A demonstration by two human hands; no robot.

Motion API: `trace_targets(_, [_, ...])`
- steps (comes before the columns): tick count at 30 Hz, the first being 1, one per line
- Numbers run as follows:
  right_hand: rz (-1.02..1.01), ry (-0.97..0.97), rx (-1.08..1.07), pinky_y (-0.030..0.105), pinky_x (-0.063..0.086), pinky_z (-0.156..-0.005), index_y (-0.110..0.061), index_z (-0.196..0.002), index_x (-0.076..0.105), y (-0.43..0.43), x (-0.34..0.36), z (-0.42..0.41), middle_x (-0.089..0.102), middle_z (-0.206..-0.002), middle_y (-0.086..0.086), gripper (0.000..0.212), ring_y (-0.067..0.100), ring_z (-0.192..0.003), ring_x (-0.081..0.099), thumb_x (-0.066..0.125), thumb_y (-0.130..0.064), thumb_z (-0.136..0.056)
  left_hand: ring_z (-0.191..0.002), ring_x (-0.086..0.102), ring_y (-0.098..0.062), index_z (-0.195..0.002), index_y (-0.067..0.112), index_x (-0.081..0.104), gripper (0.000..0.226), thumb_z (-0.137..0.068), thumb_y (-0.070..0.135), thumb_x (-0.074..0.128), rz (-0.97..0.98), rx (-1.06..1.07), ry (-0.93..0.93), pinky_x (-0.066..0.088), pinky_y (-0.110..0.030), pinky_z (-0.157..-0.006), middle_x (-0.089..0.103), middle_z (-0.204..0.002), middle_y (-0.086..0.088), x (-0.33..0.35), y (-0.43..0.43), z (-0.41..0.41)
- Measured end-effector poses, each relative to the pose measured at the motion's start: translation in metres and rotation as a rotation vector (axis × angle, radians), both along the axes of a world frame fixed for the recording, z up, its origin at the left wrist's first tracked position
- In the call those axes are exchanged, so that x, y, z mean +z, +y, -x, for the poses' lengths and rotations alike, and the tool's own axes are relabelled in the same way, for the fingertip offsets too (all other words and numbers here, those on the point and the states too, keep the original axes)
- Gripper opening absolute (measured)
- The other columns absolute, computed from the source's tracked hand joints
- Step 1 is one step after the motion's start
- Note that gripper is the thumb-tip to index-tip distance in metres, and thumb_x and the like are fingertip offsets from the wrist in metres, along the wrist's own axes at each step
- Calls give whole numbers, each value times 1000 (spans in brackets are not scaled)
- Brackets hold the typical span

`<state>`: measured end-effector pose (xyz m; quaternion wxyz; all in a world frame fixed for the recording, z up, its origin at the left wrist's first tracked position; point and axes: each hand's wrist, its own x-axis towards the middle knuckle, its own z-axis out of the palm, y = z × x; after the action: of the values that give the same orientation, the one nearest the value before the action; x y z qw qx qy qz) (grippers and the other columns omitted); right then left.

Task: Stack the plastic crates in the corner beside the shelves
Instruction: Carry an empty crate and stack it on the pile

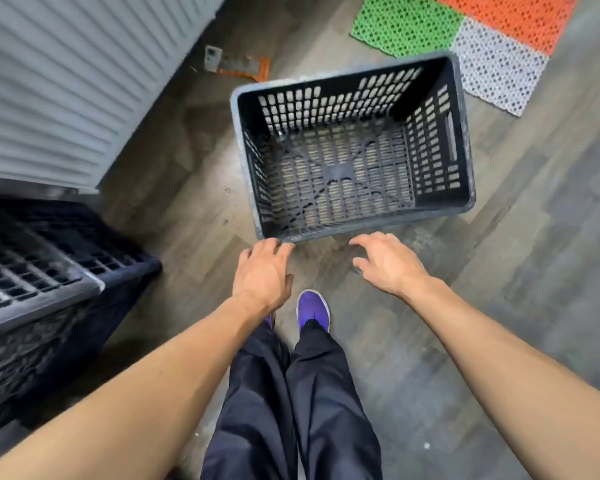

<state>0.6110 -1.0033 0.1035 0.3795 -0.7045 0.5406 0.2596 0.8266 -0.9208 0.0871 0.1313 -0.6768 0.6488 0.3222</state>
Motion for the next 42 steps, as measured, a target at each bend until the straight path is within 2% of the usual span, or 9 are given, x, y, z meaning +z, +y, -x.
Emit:
trace_targets(7, [221,15,36,44,34,-106,-20,-145,40,5,-74,13,44,-141,6,60,29,-129,36,61,-26,-90,-124,44,-31,-140,13,43,65,-80,22,65,82,-190,61,31,-39,-110,49,-132,-11,-86,-24,-7])
trace_targets(12, [354,44,149,45,25,-110,-17,-140,47,0,-121,14,52,-134,8,61,31,-127,40,67,-25,-83,-113,56,-32,-135,14,45,49,-90,27,58,-72,-187,115,45,-41,-92,55,-125,-8,-134,-40,-6])
trace_targets(16, [327,83,169,47,15,-116,-21,-139,48,-12,-141,17,55,-134,3,56,27,-129,42,62,-21,-85,-104,62,-32,-118,19,57,28,-93,32,53,-41,-186,68,48,-38,-80,65,-114,-5,-155,-48,-8])
trace_targets(19, [267,92,170,41,22,-113,-21,-137,50,-27,-147,22,58,-131,5,52,28,-125,46,60,-19,-86,-97,64,-35,-115,21,55,27,-95,39,49,-10,-191,33,46,-37,-71,68,-109,-5,-163,-47,-4])
trace_targets(23, [226,152,216,41,36,-102,-24,-128,56,-46,-155,33,65,-118,5,44,29,-112,55,60,-19,-84,-98,63,-33,-121,24,52,33,-96,45,46,66,-169,50,42,-36,-70,64,-107,-3,-163,-47,19])
trace_targets(28, [225,177,278,41,42,-90,-26,-127,58,-54,-162,39,66,-111,5,42,29,-106,53,58,-21,-85,-94,63,-35,-108,17,54,21,-94,33,50,64,-143,-1,36,-35,-66,67,-105,-6,-170,-59,41])
trace_targets(34, [180,283,324,44,42,-97,-34,-137,51,-67,-160,46,65,-120,3,47,30,-112,53,55,-37,-90,-86,64,-30,-113,24,55,23,-95,38,51,112,-171,9,36,-33,-63,65,-95,0,-177,-56,38])
trace_targets(38, [77,305,330,40,48,-95,-36,-142,46,-77,-154,42,63,-129,2,50,28,-117,58,53,-28,-93,-81,65,-29,-111,27,56,21,-96,39,49,149,-159,-5,39,-32,-61,67,-91,1,-184,-53,38])
trace_targets(42, [183,254,385,41,53,-87,-24,-128,60,-69,-153,45,72,-107,8,38,32,-99,66,55,-19,-91,-84,64,-31,-105,25,56,16,-97,36,48,137,-128,-15,35,-32,-61,69,-92,0,-180,-52,37])
